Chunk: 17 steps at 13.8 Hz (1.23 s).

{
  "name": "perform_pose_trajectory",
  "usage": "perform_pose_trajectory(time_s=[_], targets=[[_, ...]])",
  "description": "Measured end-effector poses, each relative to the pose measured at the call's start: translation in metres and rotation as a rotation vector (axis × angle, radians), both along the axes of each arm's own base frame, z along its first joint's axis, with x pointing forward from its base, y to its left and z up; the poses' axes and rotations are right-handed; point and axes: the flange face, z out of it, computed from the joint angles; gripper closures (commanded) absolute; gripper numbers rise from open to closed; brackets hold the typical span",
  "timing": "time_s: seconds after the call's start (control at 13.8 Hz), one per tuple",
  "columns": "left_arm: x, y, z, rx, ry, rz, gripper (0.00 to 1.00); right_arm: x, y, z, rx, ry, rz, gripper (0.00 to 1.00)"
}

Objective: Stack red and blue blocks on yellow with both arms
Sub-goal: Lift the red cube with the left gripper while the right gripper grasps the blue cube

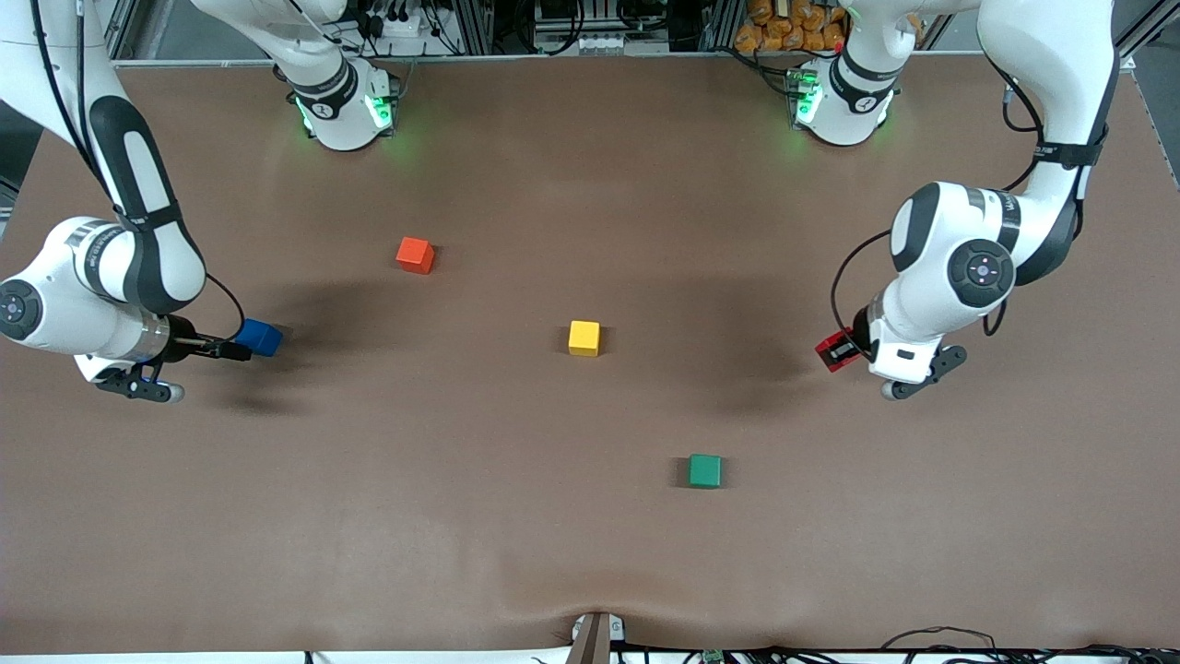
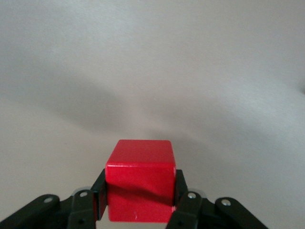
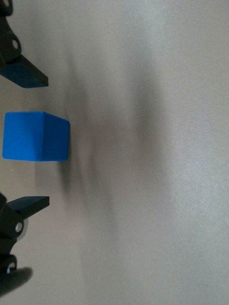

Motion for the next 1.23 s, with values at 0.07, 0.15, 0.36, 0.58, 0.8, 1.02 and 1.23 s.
perform_pose_trajectory(time_s=[0.07,0.15,0.36,0.58,0.8,1.02,1.23], targets=[[0.0,-0.011,0.005,-0.004,-0.001,0.001,1.0,-0.002,0.002,-0.004,-0.001,-0.004,0.003,0.0],[-0.001,-0.021,0.009,-0.007,-0.001,0.002,1.0,-0.005,0.004,-0.009,-0.003,-0.007,0.005,0.0],[-0.004,-0.043,0.018,-0.017,-0.003,-0.019,1.0,-0.016,0.009,-0.023,-0.005,-0.009,0.007,0.0],[-0.012,-0.078,0.027,-0.035,-0.015,-0.049,1.0,-0.021,0.012,-0.03,0.004,-0.002,-0.001,0.0],[-0.03,-0.128,0.032,-0.041,-0.02,-0.109,1.0,-0.027,0.014,-0.035,0.014,0.005,-0.012,0.03],[-0.048,-0.171,0.033,-0.044,-0.02,-0.132,1.0,-0.029,0.015,-0.038,0.021,0.01,-0.021,0.47],[-0.06,-0.211,0.028,-0.044,-0.024,-0.195,1.0,-0.031,0.015,-0.041,0.023,0.018,-0.023,0.87]])
